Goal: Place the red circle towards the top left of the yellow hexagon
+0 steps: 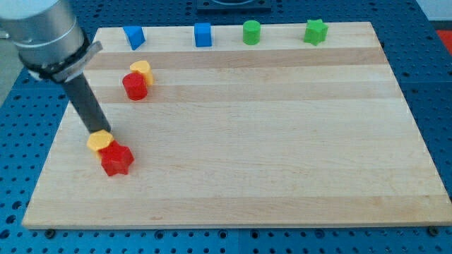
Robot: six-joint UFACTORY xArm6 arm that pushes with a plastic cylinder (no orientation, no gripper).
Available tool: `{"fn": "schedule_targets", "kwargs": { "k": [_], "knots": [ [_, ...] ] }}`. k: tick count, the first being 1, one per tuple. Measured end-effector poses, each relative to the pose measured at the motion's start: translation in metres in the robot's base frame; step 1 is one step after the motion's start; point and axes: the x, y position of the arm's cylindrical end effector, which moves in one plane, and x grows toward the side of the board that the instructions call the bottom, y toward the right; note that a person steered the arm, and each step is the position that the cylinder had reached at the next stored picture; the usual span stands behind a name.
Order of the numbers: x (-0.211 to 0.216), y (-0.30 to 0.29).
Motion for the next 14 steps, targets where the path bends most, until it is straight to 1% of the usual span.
{"fn": "schedule_targets", "kwargs": {
  "k": [1, 2, 3, 4, 5, 6, 7, 8, 9, 10, 11, 12, 13, 14],
  "knots": [
    [0.004, 0.0],
    [-0.034, 0.053],
    [-0.048, 0.069],
    [-0.054, 0.078],
    [-0.102, 0.109],
    [-0.148, 0.119],
    [-0.157, 0.068],
    [-0.174, 0.054],
    [-0.179, 0.049],
    [-0.173, 0.023],
    [-0.172, 0.017],
    [-0.16, 0.024],
    [-0.136, 0.03],
    [-0.123, 0.056]
  ]
}}
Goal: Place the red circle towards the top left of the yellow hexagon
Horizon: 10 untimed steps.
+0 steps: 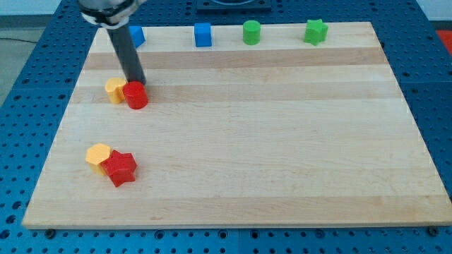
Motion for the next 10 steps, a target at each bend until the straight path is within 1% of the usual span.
{"fn": "schedule_targets", "kwargs": {
  "k": [1, 2, 3, 4, 5, 6, 7, 8, 9, 10],
  "knots": [
    [0.023, 0.015],
    [0.041, -0.017],
    [0.035, -0.048],
    [0.055, -0.062],
    [0.075, -0.03],
    [0.027, -0.034],
    [0.047, -0.091],
    [0.097, -0.099],
    [0.098, -0.081],
    [0.076, -0.102]
  ]
}}
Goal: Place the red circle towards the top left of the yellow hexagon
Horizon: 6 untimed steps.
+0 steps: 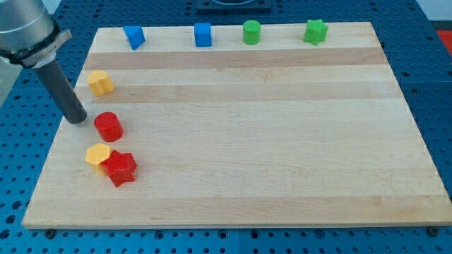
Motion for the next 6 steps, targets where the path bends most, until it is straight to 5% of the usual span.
{"fn": "schedule_targets", "kwargs": {
  "k": [2, 3, 4, 6],
  "knots": [
    [-0.014, 0.076],
    [0.022, 0.106],
    [0.052, 0.101],
    [0.01, 0.082]
  ]
}}
